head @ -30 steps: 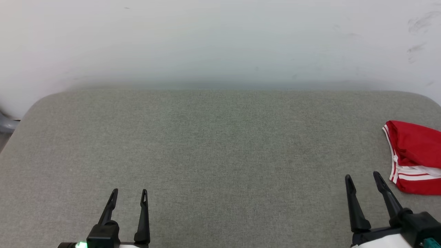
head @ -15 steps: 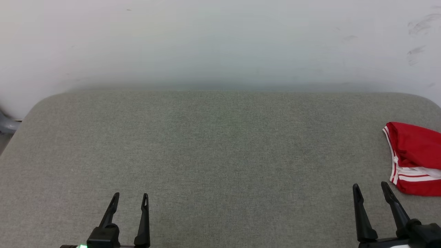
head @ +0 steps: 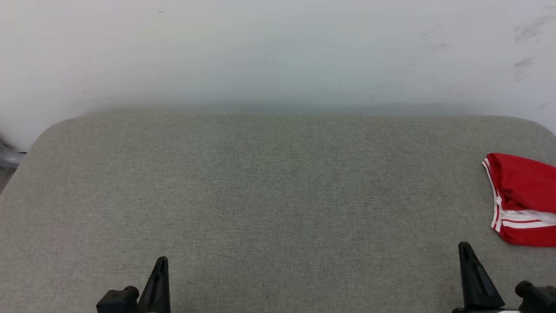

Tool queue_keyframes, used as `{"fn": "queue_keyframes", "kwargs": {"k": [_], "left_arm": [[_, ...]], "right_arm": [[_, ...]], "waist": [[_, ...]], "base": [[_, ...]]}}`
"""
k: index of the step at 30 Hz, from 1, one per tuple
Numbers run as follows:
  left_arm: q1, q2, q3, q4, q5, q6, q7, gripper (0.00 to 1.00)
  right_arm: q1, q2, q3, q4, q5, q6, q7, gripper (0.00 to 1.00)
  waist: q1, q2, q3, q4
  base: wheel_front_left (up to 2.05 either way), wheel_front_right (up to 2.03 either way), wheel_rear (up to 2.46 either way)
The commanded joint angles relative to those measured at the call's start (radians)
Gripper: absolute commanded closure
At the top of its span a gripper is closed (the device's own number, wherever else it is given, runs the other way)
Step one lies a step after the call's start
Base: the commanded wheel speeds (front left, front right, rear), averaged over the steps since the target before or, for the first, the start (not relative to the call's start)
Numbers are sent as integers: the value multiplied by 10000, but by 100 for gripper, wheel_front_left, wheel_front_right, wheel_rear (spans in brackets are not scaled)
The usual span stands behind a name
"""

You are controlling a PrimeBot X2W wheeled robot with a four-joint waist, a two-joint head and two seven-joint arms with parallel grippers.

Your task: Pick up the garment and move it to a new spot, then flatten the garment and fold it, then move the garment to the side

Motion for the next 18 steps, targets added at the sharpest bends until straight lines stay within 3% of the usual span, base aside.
{"fn": "queue_keyframes", "kwargs": {"k": [1, 18], "left_arm": [[-329, 21, 105, -116, -416, -60, 70, 100], [-864, -76, 463, 189, -3532, -384, 818, 100]], "right_arm": [[-316, -89, 15, -93, 427, -1, 50, 100], [-926, -223, 84, 405, 3590, -3, 658, 100]], "waist": [[0, -1, 2, -3], [0, -1, 40, -43]], "base": [[0, 0, 0], [0, 0, 0]]}}
